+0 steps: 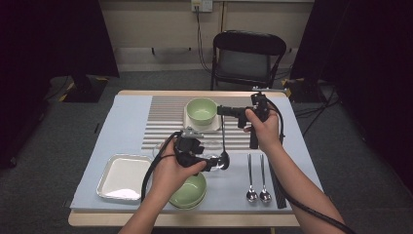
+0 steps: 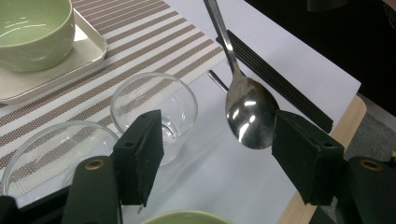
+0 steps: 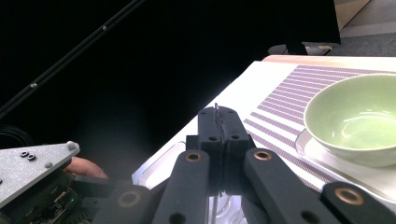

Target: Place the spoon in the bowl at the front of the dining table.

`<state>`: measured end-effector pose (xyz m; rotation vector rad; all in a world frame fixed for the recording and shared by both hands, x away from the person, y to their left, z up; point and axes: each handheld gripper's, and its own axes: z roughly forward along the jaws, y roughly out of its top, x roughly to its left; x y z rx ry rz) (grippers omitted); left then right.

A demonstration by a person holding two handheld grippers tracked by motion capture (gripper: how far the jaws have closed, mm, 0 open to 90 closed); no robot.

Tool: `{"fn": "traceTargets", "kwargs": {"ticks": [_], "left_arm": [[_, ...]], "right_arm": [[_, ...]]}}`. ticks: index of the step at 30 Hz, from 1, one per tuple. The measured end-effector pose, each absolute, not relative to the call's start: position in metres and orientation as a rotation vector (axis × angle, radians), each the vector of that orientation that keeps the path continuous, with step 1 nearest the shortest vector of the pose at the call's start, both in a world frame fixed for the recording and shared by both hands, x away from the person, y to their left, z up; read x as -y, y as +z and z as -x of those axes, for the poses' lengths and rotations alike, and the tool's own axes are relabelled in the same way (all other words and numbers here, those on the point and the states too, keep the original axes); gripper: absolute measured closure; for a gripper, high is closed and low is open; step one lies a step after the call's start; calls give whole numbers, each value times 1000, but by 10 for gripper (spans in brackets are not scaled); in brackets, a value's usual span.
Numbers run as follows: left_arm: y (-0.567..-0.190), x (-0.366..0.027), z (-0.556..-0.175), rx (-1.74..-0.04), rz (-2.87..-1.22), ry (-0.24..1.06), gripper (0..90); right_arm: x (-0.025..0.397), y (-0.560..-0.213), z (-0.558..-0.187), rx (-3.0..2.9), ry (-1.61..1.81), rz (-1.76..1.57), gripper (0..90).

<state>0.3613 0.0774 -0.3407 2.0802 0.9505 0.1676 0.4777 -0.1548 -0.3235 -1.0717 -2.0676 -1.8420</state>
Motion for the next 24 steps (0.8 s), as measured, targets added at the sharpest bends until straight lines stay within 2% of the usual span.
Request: {"fn": "traceTargets", "kwargs": {"ticks": [24], "left_arm": [[-354, -56, -375, -982, -2089, 96, 309]], "right_arm": [[140, -321, -478, 2047, -1849, 1045, 895]]}}
